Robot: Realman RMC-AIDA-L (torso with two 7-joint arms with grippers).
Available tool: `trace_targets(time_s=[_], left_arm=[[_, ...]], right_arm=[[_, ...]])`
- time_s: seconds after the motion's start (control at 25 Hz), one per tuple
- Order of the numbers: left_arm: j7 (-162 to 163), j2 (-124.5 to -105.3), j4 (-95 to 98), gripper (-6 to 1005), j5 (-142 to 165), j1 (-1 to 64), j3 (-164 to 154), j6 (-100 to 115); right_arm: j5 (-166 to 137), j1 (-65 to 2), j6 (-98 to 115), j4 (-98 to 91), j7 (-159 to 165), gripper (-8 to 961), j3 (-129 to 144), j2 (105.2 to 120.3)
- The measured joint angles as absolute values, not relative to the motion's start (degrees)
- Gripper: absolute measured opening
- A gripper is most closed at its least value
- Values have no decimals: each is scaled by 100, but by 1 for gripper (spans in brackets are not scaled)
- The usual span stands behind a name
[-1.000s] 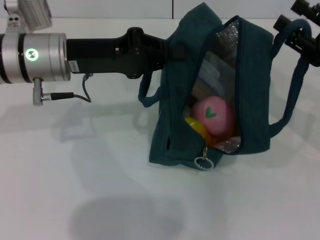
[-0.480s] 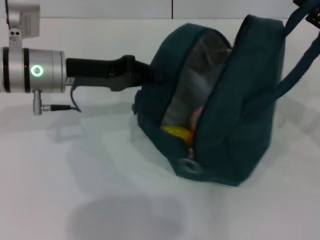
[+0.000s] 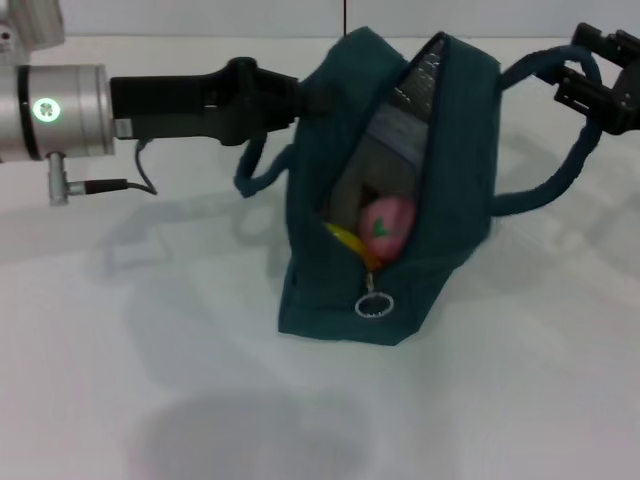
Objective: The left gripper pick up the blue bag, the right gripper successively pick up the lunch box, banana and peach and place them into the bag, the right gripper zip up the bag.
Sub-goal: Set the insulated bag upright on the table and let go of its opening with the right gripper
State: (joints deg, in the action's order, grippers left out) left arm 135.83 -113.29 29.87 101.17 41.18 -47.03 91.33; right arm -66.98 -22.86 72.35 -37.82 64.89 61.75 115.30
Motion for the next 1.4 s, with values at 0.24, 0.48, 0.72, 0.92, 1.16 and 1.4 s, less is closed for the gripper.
trace_targets(time_s=[0.24, 0.48, 0.72, 0.92, 1.16, 1.4], left_arm=[[13540, -11284, 3019, 55, 10157, 4003, -4687, 8885], [13451, -11150, 3027, 56, 10294, 3834, -4685, 8643], [13395, -11025, 3027, 56, 10305, 3816, -4692, 8439], [13424, -11012, 3054, 56, 10310, 3775, -4749, 8457], [13434, -11101, 3056, 57, 10282, 3759, -4717, 8472], [13437, -11288, 2924, 57, 10049, 3879, -4700, 8726]], right_arm=[[-6713, -2219, 7217, -3795, 6502, 651, 6172, 11508], [-6693, -1860, 7212, -3918, 6557, 651, 5930, 11459], [-6702, -1739, 7193, -3927, 6624, 650, 5837, 11401], [-6713, -1716, 7074, -3924, 6627, 650, 5811, 11391], [-6740, -1801, 7225, -3935, 6627, 650, 5848, 11374], [-7021, -2108, 7903, -3965, 6733, 650, 5903, 11506]])
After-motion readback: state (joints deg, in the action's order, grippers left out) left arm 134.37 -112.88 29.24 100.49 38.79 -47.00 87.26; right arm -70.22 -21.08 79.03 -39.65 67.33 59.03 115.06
